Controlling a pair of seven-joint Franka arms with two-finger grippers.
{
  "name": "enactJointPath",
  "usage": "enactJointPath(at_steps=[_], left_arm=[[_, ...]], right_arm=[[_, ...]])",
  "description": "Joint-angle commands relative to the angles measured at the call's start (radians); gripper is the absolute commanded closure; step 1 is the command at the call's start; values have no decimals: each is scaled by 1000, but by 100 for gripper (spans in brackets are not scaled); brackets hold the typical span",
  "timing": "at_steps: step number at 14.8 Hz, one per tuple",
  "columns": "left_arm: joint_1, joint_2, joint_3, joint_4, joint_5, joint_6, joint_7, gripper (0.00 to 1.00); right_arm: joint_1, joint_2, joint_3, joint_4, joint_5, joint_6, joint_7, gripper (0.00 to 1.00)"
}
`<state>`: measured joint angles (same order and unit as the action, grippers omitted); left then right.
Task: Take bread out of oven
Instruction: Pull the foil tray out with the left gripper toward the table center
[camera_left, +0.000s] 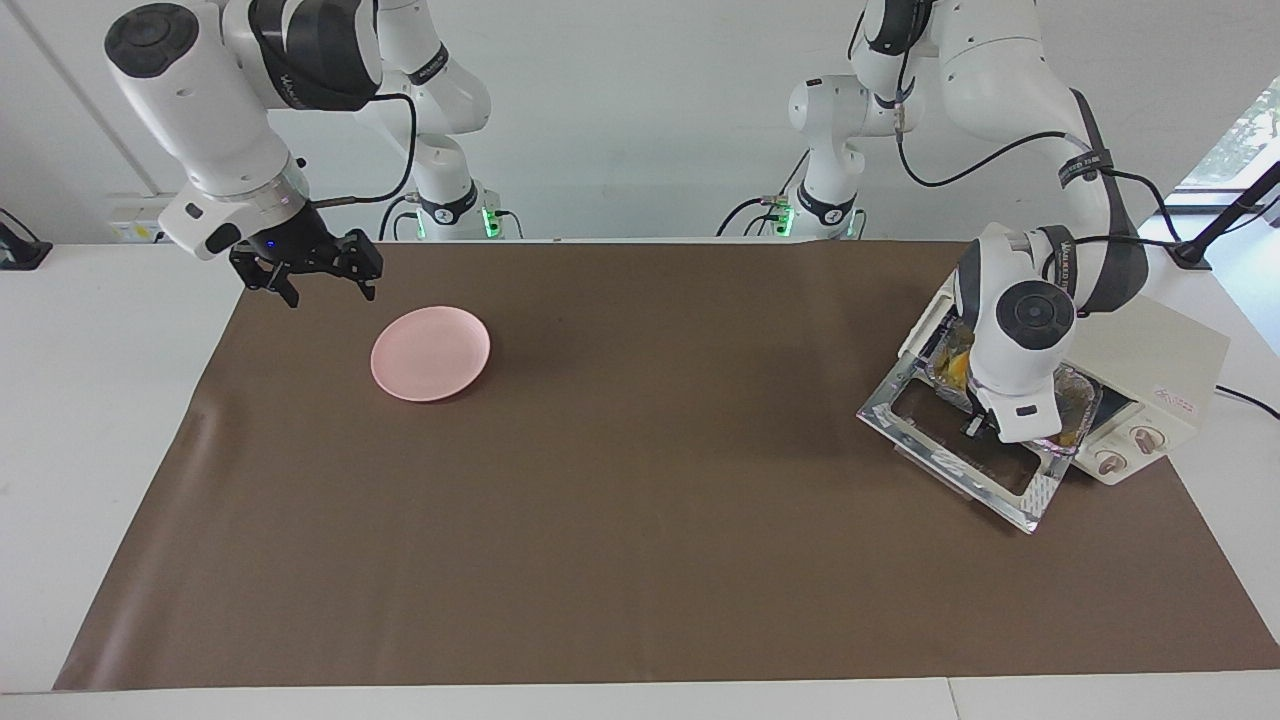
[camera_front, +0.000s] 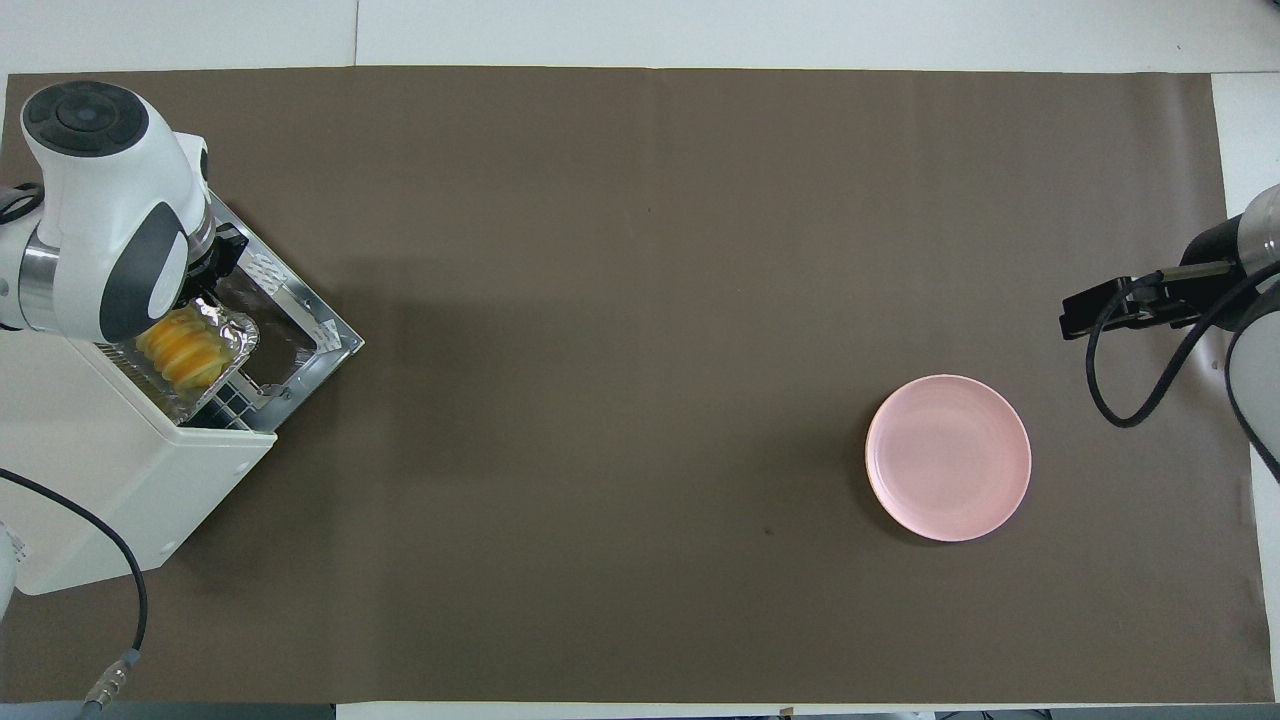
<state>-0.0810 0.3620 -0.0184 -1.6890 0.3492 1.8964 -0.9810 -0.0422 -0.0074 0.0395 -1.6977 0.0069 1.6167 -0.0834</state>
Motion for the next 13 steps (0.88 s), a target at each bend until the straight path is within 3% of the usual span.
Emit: enactJointPath(at_steps=[1, 10, 13], left_arm=[[-48, -5, 6, 61, -68, 3, 1, 100], [-296, -5, 8, 100, -312, 62, -7, 100], [-396, -5, 8, 92, -328, 96, -2, 100]], right_arm=[[-15, -23, 11, -22, -16, -3, -18, 0], [-15, -23, 13, -23, -16, -3, -18, 0], [-15, -23, 13, -22, -16, -3, -18, 0]])
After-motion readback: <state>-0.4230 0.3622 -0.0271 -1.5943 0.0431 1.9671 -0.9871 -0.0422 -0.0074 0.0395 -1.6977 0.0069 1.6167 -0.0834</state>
